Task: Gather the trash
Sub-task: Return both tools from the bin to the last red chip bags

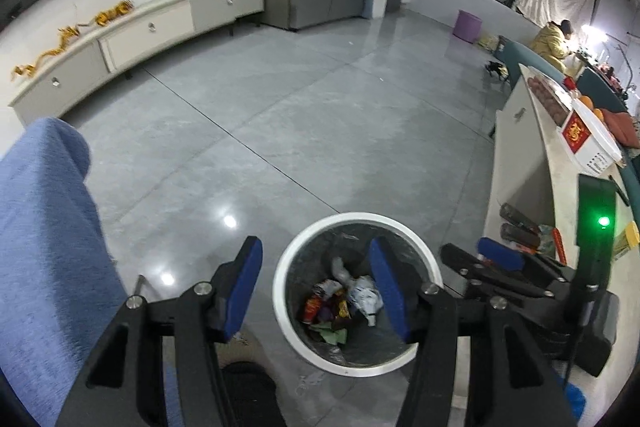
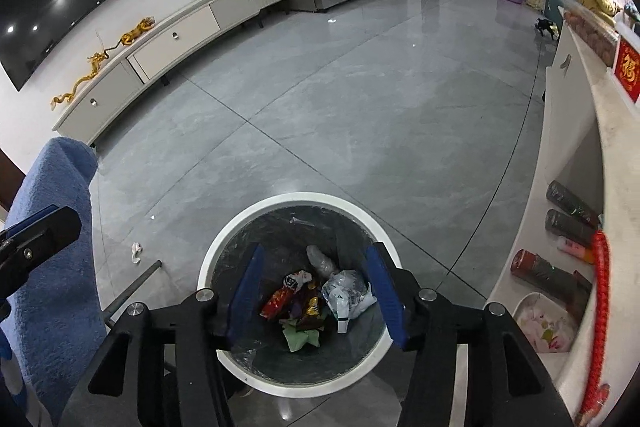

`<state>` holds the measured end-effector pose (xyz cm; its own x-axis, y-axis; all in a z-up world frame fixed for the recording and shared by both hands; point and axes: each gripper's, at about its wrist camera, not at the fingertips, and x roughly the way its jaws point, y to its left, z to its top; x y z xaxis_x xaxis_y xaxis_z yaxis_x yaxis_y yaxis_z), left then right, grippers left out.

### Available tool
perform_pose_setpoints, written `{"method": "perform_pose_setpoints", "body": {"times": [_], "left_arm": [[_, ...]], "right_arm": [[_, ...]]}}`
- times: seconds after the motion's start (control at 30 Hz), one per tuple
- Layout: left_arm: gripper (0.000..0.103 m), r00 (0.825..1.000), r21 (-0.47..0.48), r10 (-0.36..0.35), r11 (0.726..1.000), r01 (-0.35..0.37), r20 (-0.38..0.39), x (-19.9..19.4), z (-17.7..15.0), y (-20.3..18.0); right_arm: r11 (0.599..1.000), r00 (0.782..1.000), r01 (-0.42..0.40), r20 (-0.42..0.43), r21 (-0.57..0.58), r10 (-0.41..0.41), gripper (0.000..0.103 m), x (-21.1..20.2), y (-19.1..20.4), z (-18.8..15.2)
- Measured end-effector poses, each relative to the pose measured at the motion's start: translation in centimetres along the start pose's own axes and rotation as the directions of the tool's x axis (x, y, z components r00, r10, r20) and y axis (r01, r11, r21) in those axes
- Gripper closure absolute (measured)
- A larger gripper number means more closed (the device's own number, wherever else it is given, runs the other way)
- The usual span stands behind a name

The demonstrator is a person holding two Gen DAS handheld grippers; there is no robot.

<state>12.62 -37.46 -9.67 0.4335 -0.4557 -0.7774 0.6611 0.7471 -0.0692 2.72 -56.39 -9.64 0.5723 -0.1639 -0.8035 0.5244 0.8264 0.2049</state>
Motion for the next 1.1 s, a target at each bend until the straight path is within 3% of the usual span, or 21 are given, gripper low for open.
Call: {"method": "perform_pose_setpoints", "body": {"times": [0.23,0.43,0.67,1.1], "left_arm": [[0.049,0.991,0.001,0.104,0.995,-0.105,0.089,-3.9,-0.9,0.6],[0.044,0.980,-0.013,0.145,0.989,-0.145,0.134,-6.7,-1.7,1.7],[0.042,0.968,-0.046,0.173,0.985,-0.167,0.180,-9.6,-2.9,3.4],[0.042,0.959,-0.120,0.167,0.982,-0.143,0.228,-13.3,-4.3,7.2]], "right_arm": [[1.000,0.998,-0.001,0.055,-0.017,0.002,0.048,-3.3,0.7,-0.5],[0.999,0.996,-0.010,0.088,-0.039,0.013,0.046,-5.9,1.9,-1.1],[0.997,0.991,-0.019,0.127,-0.078,0.029,0.046,-8.4,4.0,-1.3],[0.987,0.988,-0.027,0.144,-0.158,0.051,0.046,-10.1,8.6,-1.8]]}}
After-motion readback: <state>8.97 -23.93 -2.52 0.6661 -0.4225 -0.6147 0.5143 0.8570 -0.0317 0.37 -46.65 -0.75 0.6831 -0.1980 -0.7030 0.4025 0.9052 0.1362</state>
